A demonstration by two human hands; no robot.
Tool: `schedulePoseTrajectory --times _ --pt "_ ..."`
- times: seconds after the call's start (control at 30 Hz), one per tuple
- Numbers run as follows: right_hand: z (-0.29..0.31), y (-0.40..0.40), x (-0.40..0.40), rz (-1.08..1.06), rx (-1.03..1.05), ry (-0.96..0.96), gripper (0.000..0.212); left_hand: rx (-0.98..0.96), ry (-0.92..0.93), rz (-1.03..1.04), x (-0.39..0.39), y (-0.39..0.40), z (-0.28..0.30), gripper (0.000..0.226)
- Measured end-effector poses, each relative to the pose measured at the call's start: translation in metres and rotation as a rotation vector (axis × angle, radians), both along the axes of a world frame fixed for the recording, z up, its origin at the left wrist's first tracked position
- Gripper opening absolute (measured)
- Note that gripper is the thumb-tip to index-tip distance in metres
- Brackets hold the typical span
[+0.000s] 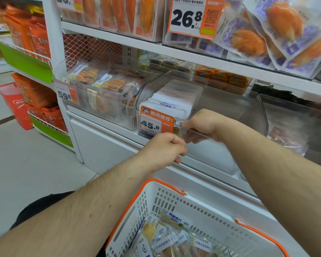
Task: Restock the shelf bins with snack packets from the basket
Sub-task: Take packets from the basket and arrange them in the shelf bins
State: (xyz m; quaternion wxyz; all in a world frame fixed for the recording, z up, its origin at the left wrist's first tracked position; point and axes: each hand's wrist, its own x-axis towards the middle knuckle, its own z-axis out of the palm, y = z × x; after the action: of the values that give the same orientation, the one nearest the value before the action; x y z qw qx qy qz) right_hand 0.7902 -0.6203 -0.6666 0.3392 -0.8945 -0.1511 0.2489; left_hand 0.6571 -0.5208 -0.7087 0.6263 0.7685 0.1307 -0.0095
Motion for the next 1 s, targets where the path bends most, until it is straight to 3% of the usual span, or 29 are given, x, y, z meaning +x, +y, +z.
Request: schedulePoseTrajectory --times 0.6,0.67,0.73,0.83,0.93,1.0 --pt "-0.003 0.0 -0.002 0.15 -0.125 0.065 0.036 0.085 0.054 -0.058 0.0 -0.002 -0.009 0.012" --pt "-0.009 -0.007 -0.008 0.09 -0.147 -0.132 0.03 0.116 0.07 -0.085 0.0 -0.004 -0.013 0.009" --pt "-0.025 -0.018 -0.019 -0.031 -0.109 -0.537 0.025 0.174 0.086 -0.121 0.0 -0.006 -0.015 0.007" --pt "-0.06 -0.038 -0.045 -0.114 0.154 -1.065 0.018 0.35 0.128 -0.229 -0.001 -0.009 -0.023 0.009" --pt "-0.102 -0.054 -0.067 -0.017 0.284 -1.147 0.012 0.571 0.171 -0.367 -0.002 -0.011 -0.032 0.009" --pt "-0.136 -0.062 -0.08 0.033 0.219 -1.01 0.012 0.662 0.206 -0.453 -0.002 -0.011 -0.039 0.009"
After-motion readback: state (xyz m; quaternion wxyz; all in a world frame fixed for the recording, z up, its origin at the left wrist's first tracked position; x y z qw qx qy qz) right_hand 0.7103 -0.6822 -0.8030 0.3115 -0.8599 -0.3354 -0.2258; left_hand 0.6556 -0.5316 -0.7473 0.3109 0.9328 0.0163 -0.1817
